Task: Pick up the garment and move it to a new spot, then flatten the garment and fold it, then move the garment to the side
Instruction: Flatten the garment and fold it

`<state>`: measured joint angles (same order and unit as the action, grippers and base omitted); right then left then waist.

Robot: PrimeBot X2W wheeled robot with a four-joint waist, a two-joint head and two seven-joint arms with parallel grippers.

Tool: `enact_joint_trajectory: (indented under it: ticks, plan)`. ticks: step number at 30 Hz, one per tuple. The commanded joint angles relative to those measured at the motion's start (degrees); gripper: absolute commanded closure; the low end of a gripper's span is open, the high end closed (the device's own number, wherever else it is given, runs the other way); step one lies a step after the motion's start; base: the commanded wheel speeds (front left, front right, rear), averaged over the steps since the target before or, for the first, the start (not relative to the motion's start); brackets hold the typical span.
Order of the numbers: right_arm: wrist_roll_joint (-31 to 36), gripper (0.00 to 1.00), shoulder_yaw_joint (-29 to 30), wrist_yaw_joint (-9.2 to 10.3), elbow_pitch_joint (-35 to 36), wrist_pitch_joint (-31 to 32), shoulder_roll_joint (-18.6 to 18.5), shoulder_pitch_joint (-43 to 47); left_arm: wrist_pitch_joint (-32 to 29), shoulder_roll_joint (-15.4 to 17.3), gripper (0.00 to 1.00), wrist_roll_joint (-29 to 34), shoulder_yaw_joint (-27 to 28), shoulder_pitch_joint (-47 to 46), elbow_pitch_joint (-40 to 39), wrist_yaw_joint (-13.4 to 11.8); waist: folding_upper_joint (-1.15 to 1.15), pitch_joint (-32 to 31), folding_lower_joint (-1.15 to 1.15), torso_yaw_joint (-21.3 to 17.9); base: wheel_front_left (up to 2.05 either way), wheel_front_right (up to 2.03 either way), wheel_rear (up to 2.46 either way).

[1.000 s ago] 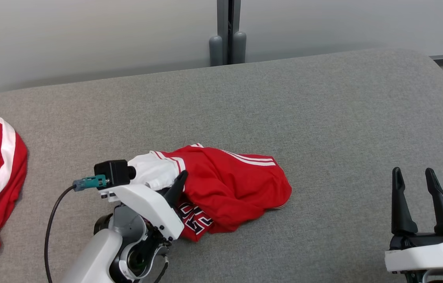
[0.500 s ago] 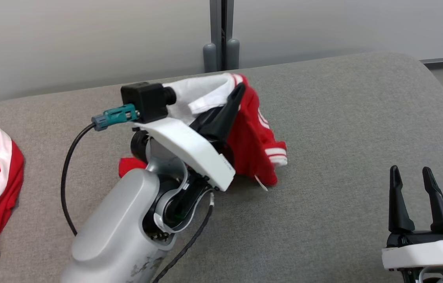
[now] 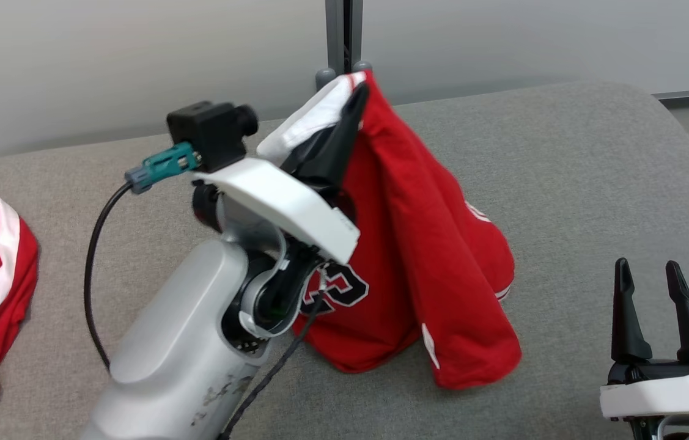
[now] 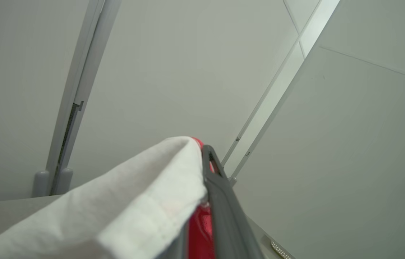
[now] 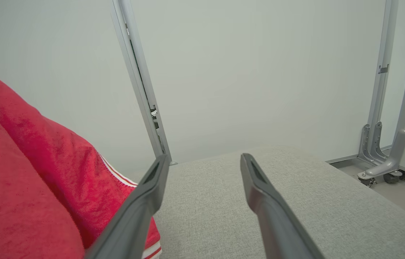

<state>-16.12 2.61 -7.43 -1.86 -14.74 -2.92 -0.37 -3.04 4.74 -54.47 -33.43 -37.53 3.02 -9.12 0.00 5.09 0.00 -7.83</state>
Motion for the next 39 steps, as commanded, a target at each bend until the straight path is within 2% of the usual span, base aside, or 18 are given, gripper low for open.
enact_joint_trajectory:
  ticks: [1,9,15,16,17,18,21,23,29,32,38,39]
  plan:
    - [0.02,0.00,-0.14,-0.11,0.07,-0.48,-0.15,0.07,0.53,1.13,1.00,0.35,0.78,1.28,0.85,-0.20,0.00,0.56,0.00,0.55,0.00,0.00,0.00]
    - [0.55,0.00,-0.24,-0.11,0.19,-0.08,-0.74,-1.11,6.39,7.83,1.00,1.24,4.74,9.71,11.93,-0.45,0.00,2.32,0.00,2.74,0.00,0.00,0.00]
    - [0.63,0.00,-0.38,-0.11,0.27,0.66,-1.28,-1.21,10.51,9.87,1.00,0.79,7.02,13.69,20.42,-0.02,0.00,2.60,0.00,4.19,0.00,0.00,0.00]
    - [0.64,0.00,-0.44,-0.11,0.25,0.86,-1.34,-1.24,10.59,9.84,0.97,0.72,6.84,14.18,21.74,0.32,0.00,2.53,0.00,4.41,0.00,0.00,0.00]
    - [0.66,0.00,-0.51,-0.11,0.21,1.05,-1.41,-1.25,10.67,9.70,0.51,0.61,6.57,14.58,22.78,0.86,0.00,2.42,0.00,4.63,0.00,0.00,0.00]
    - [0.69,0.00,-0.57,-0.11,0.19,1.07,-1.43,-1.20,10.75,9.51,0.00,0.35,6.31,14.75,23.59,1.62,0.00,2.24,0.00,4.84,0.00,0.00,0.00]
    - [0.75,0.00,-0.55,-0.11,0.20,1.50,-1.56,-0.71,10.14,9.09,0.00,0.05,4.89,15.42,25.13,4.25,0.00,1.48,0.00,5.56,0.00,0.00,0.00]
    - [0.78,0.00,-0.56,-0.11,0.19,1.72,-1.60,-0.40,10.18,9.08,0.00,0.60,4.10,15.86,25.54,5.11,0.00,0.75,0.00,5.96,0.00,0.00,0.00]
    - [0.59,0.00,-0.55,-0.11,0.12,2.41,-1.62,0.69,9.21,9.83,0.00,2.69,0.85,17.69,22.99,6.00,0.00,-1.72,0.00,6.78,0.00,0.00,0.00]
    - [0.46,0.00,-0.47,-0.11,0.08,2.58,-1.59,1.17,9.26,11.29,0.00,3.95,0.24,19.17,18.99,4.58,0.00,-2.65,0.00,7.08,0.00,0.00,0.00]
    - [-0.17,0.00,-0.57,-0.11,0.31,2.31,-1.42,3.10,13.02,16.43,0.00,8.14,2.58,24.21,5.83,-2.81,0.00,-3.06,0.00,7.64,0.00,0.00,0.00]
    - [-0.17,0.00,-0.57,-0.11,0.31,2.31,-1.42,3.10,13.02,16.43,0.00,8.14,2.58,24.21,5.83,-2.81,0.00,-3.06,0.00,7.64,0.00,0.00,0.00]
